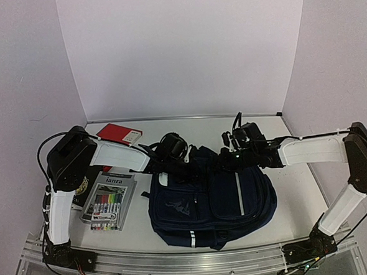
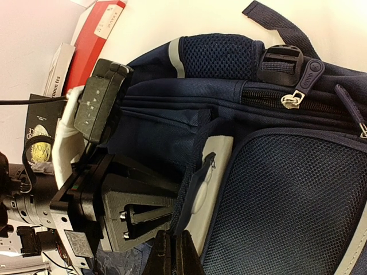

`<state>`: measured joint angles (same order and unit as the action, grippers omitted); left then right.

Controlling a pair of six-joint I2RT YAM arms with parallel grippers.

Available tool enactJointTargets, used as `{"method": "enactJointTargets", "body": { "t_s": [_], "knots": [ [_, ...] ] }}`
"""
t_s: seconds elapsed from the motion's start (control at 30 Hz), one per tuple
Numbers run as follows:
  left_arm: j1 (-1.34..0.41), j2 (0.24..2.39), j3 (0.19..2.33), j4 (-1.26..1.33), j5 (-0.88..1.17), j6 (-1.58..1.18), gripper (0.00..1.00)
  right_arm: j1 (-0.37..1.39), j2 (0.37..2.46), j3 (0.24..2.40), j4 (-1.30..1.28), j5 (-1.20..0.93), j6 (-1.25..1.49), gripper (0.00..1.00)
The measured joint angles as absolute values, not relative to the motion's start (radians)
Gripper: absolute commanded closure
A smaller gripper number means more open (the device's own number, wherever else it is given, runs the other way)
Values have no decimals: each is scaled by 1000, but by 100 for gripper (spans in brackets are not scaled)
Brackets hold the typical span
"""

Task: Pack the student bag
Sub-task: Zip the student bag at the center of the board.

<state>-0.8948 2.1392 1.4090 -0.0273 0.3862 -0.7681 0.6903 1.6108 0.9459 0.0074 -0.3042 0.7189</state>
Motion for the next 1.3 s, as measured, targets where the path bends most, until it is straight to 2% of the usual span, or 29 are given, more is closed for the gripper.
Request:
{"method": "enactJointTargets", "body": {
  "t_s": [0.1, 0.3, 0.37, 0.7, 0.83, 1.03, 1.3],
  "knots": [
    [-895, 2141, 1411, -26, 387, -766, 83, 690, 1609, 946, 7, -304, 719, 100],
    [-898, 2103, 1408, -51, 357, -723, 64, 693, 1601, 940, 8, -296, 719, 100],
    [-894, 2045, 1389, -82, 322, -701, 57, 700, 1597, 940, 7, -284, 719, 100],
    [-787, 1739, 1270, -247, 157, -651, 38, 758, 1620, 977, -1, -201, 719, 100],
    [-753, 1733, 1215, -327, 90, -654, 39, 787, 1664, 1027, -22, -152, 719, 100],
    [-754, 1749, 1187, -368, 71, -657, 53, 832, 1738, 1119, -87, -70, 714, 100],
    [-754, 1789, 1182, -359, 75, -665, 61, 867, 1799, 1194, -155, 15, 700, 100]
  ]
}}
